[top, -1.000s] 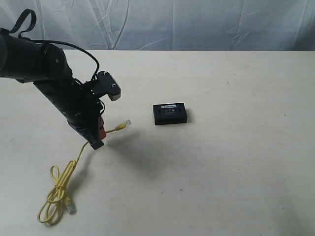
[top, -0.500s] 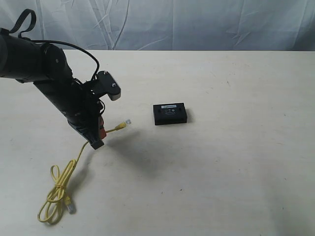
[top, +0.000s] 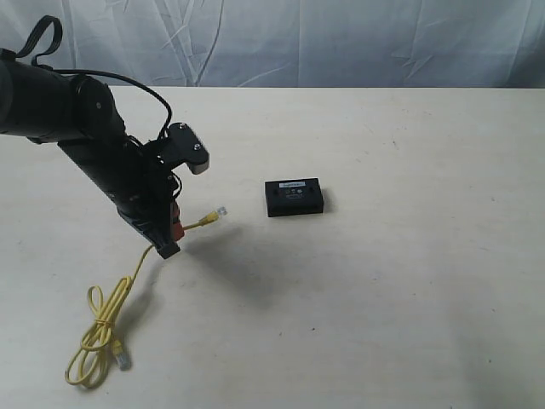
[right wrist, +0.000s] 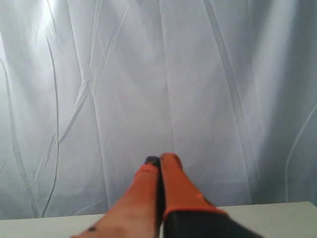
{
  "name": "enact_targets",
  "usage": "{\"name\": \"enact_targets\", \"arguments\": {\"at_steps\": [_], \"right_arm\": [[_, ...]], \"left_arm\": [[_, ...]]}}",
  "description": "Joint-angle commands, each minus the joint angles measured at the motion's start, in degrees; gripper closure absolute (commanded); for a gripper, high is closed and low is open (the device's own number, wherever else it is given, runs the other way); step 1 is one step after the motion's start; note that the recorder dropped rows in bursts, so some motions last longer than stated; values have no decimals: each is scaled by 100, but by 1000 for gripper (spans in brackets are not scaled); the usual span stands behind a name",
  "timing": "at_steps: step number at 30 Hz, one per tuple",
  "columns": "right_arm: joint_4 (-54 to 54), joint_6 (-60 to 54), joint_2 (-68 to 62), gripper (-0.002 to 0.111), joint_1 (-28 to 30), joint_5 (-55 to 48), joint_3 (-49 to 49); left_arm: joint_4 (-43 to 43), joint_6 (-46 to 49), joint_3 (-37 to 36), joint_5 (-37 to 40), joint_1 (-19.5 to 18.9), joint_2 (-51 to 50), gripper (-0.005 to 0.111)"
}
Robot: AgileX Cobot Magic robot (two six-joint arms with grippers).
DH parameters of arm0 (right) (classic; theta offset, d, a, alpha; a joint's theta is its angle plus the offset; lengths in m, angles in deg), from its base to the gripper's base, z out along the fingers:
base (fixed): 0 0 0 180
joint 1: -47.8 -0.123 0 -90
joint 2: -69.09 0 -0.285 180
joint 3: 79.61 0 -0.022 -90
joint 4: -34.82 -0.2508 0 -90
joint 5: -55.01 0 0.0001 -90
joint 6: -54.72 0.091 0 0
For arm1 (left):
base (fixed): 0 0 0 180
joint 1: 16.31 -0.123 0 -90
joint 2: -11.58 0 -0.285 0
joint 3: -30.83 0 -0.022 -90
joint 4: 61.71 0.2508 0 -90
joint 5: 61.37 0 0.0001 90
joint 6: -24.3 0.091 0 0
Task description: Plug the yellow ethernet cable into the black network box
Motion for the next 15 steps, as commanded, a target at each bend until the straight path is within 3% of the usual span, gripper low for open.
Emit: {"name": "enact_targets", "arguments": {"at_steps": [1, 6, 15], "right_arm": [[126, 0, -1048, 109, 21, -1264, -1318], [-129, 0, -3054, 109, 21, -2950, -2979], [-2047, -1207, -5962, 109, -40, -2987, -3906]], "left_arm": [[-67, 6, -3, 1, 11, -11, 107], [-99, 6, -3, 1, 11, -11, 107], [-97, 6, -3, -46, 11, -11, 107]]}}
